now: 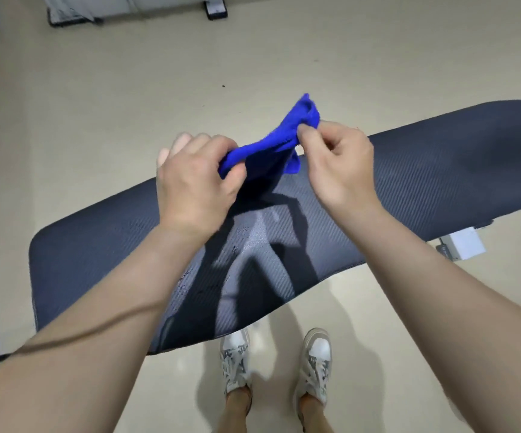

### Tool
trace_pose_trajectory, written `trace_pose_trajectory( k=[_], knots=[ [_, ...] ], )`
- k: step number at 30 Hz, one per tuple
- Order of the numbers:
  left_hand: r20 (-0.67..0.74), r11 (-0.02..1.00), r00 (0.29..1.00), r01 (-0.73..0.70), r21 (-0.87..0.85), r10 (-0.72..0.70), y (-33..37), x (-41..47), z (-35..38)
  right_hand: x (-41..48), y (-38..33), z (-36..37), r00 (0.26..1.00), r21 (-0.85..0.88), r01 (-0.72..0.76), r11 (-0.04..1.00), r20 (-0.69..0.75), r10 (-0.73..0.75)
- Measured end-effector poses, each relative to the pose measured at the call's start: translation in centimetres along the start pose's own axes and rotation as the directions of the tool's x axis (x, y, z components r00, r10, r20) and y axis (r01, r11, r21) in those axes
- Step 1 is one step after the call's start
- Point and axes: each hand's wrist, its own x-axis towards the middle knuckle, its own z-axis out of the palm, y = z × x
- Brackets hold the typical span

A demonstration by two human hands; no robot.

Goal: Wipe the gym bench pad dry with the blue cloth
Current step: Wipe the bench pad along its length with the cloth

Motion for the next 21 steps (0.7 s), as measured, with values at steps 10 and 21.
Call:
trace_pose_trajectory(
  k=[10,21],
  knots=[
    [0.824,0.916,0.540,-0.220,0.335,-0.171,2.3,-14.5,6.7,-11.7,14.7,-2.4,0.506,-0.437,-0.697,0.569,0.263,0.822],
    [0.566,0.878,0.672,0.344,0.333,-0.478,1.2,-10.8,7.6,-5.8,13.4,-2.3,0.747,-0.282,-0.519,0.807,0.308,0.589]
  ],
)
